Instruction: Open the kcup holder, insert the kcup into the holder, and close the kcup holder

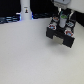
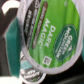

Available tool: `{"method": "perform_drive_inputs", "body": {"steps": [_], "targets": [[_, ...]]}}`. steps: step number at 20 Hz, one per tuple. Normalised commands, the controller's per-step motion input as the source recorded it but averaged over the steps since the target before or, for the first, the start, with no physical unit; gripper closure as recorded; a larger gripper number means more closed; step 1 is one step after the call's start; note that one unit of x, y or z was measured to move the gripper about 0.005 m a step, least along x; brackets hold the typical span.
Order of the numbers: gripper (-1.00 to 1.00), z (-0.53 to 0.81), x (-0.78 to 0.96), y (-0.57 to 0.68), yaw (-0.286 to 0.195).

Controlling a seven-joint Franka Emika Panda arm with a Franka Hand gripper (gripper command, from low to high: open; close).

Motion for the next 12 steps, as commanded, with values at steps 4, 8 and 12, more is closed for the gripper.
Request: {"method": "perform_drive_inputs", "body": {"steps": [4, 8, 12], "targets": [[1.00, -0.30, -0.07, 0.00, 0.049], [1.00, -0.27, -0.01, 0.03, 0.067], [1.00, -0.07, 0.06, 0.12, 0.034]]}}
